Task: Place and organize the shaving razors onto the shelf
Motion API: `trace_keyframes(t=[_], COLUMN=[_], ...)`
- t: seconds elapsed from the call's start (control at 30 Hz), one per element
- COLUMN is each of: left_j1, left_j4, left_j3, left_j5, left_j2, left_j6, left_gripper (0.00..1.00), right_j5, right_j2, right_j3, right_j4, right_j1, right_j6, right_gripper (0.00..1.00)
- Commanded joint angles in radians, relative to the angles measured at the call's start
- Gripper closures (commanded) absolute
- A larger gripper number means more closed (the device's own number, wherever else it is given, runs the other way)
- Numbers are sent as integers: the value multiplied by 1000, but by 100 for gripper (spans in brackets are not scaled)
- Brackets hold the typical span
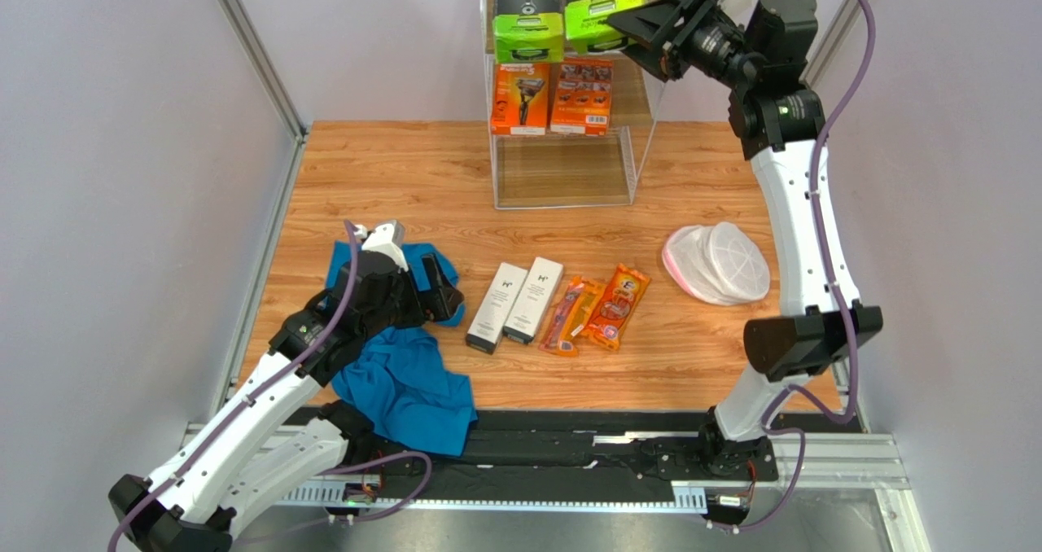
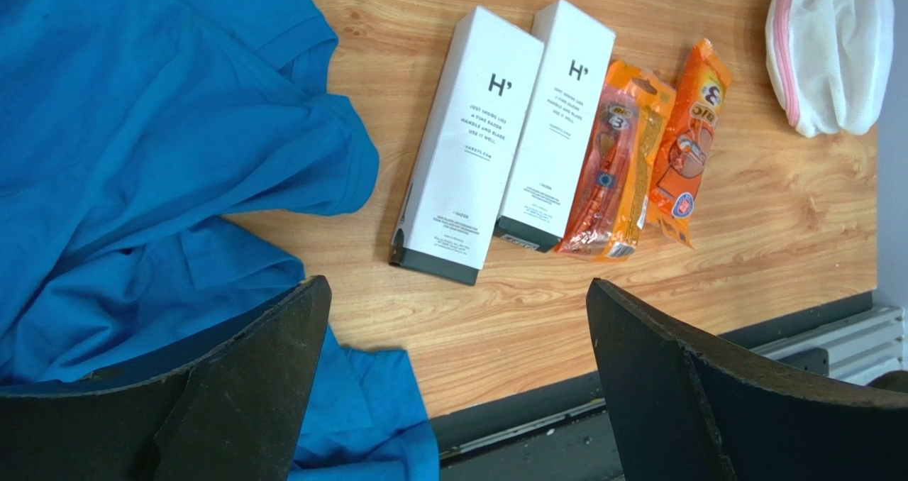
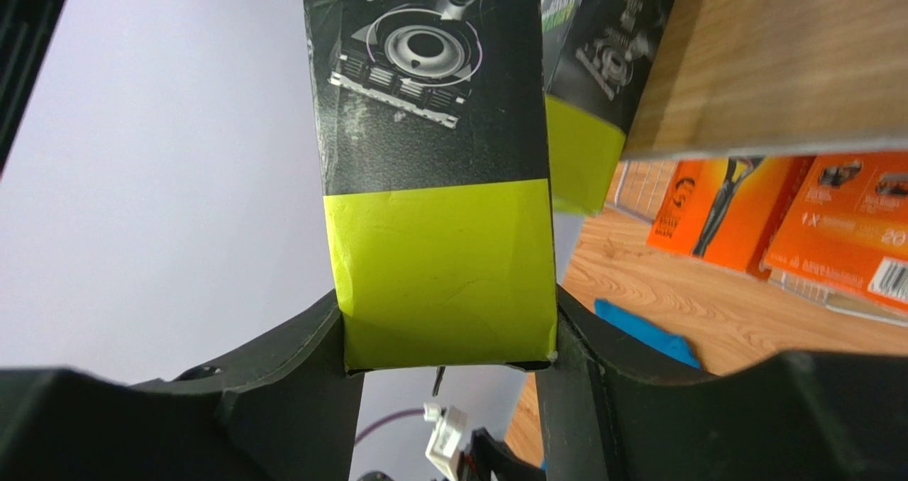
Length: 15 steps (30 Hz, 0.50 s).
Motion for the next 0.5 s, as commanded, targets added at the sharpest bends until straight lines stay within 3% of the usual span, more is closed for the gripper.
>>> trace_keyframes(t=[0.0, 0.17, 0.47], left_j1=[-1, -1, -1], left_j4=[36, 38, 47], left_j3=[-12, -23, -30], left_j5=[25, 34, 51], left_j2=[-3, -3, -9], left_j6=[20, 23, 32], left_gripper=[1, 1, 1], right_j5=[-64, -75, -38], right_j2=[57, 130, 100], right_j3=[161, 199, 79], right_j4=[170, 184, 212], right_j1=[-26, -36, -37], right_j6=[95, 144, 145], right_gripper=[100, 100, 100])
